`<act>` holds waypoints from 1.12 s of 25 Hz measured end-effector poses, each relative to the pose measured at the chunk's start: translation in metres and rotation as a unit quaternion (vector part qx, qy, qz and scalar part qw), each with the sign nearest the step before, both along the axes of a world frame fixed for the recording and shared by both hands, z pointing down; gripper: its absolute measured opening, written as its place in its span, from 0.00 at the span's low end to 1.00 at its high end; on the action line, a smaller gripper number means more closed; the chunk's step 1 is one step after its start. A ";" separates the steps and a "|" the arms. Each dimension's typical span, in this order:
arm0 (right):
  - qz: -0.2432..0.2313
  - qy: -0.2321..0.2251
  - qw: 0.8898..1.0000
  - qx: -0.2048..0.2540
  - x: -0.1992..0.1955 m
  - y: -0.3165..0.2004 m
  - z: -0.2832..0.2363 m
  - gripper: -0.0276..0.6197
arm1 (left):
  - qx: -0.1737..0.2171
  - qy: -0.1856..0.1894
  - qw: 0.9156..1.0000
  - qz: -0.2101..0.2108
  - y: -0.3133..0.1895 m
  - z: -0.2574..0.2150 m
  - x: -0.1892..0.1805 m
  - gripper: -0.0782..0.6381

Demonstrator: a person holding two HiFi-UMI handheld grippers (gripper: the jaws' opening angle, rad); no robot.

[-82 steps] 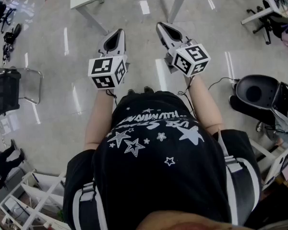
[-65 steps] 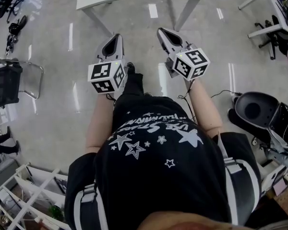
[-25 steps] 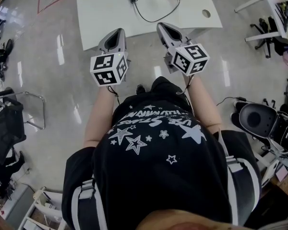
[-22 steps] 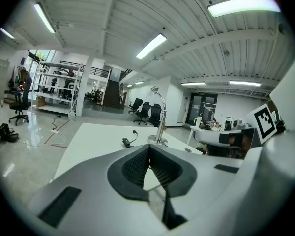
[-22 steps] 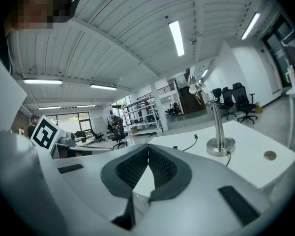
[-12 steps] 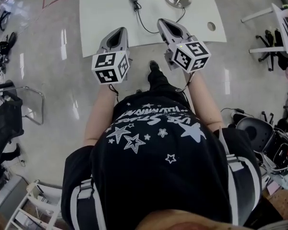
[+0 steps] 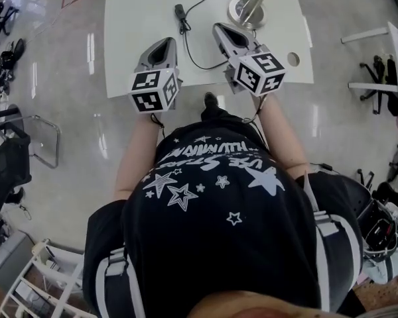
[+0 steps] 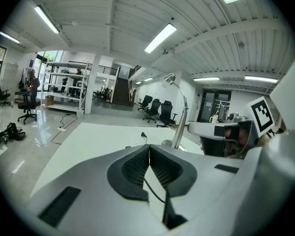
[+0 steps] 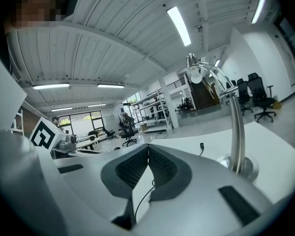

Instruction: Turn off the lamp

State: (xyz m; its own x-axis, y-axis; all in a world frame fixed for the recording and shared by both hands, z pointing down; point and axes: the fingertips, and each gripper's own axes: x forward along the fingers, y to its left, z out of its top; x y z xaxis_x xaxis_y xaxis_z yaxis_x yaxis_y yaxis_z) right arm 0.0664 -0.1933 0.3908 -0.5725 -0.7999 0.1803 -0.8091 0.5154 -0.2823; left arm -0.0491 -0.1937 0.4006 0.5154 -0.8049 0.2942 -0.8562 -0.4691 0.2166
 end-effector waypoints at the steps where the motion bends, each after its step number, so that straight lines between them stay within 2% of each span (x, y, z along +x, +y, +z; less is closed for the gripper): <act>1: -0.004 0.000 1.000 -0.002 0.003 -0.007 0.001 0.05 | -0.004 -0.002 1.000 -0.001 -0.005 0.002 0.004 0.12; 10: -0.045 -0.001 0.999 -0.023 0.009 -0.048 0.020 0.05 | -0.035 -0.036 0.998 -0.023 -0.040 0.030 0.020 0.12; 15: -0.067 -0.003 0.997 -0.027 0.015 -0.064 0.026 0.05 | -0.056 -0.036 0.997 -0.026 -0.054 0.041 0.033 0.12; 19: -0.094 0.000 0.995 -0.033 0.013 -0.072 0.032 0.05 | -0.069 -0.042 0.996 -0.045 -0.061 0.051 0.036 0.13; 23: -0.106 0.004 0.994 -0.039 0.017 -0.077 0.036 0.05 | -0.081 -0.056 0.994 -0.041 -0.068 0.058 0.046 0.13; 28: -0.113 0.004 0.993 -0.044 0.012 -0.083 0.041 0.05 | -0.090 -0.063 0.992 -0.053 -0.077 0.065 0.041 0.19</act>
State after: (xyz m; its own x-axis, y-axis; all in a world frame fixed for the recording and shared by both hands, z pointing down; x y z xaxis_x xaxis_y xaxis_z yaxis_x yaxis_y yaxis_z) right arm 0.0789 -0.2764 0.4322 -0.7332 -0.6326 0.2496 -0.6787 0.6570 -0.3283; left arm -0.0083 -0.2706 0.4652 0.3807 -0.7805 0.4958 -0.9242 -0.3388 0.1763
